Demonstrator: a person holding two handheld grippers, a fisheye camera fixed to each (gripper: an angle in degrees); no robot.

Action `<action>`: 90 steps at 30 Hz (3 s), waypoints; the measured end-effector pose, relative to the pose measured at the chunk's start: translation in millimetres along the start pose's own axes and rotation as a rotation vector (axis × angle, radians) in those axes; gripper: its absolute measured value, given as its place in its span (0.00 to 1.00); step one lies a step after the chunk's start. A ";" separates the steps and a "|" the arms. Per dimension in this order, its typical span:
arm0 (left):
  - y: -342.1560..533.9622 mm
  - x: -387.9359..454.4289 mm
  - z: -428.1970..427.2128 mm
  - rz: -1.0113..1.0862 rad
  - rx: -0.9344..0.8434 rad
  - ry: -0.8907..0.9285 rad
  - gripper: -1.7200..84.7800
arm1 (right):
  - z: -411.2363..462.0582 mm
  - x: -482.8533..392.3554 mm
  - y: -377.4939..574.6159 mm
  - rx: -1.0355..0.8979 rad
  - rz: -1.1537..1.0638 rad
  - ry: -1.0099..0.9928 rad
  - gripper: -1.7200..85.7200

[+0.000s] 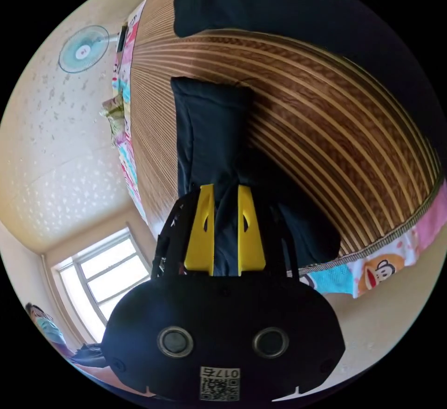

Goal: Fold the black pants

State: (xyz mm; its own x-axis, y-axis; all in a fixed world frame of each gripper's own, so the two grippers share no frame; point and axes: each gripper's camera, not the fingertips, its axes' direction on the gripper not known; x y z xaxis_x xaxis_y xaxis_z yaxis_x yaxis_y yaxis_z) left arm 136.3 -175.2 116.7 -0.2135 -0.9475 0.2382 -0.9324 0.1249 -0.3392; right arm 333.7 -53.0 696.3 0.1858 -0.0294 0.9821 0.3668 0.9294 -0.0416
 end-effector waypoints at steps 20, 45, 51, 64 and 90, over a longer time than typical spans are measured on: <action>-21.0 44.2 54.8 -0.329 -0.148 0.111 0.11 | 32.5 -22.5 -79.5 0.030 -0.035 -0.069 0.06; -108.2 -34.1 -190.2 -0.056 0.090 -0.012 0.26 | -50.9 99.6 40.9 0.188 0.217 -0.089 0.03; -136.4 -88.9 -200.4 -0.065 0.242 0.074 0.23 | 3.9 45.3 53.3 0.085 0.118 -0.159 0.02; -114.1 -69.8 -207.1 0.544 0.039 0.403 0.09 | 233.1 -126.1 67.7 -0.316 -0.294 -0.019 0.02; -57.8 -23.3 67.0 0.975 -0.331 -0.365 0.26 | 1.3 37.7 59.8 -0.111 0.056 0.092 0.02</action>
State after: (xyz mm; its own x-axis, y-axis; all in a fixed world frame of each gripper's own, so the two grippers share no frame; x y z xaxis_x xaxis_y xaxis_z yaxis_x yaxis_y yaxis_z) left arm 214.8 -180.1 69.8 -0.8546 -0.4218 -0.3030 -0.4533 0.8905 0.0387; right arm 361.5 1.9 731.1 0.2902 -0.0169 0.9568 0.4509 0.8843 -0.1211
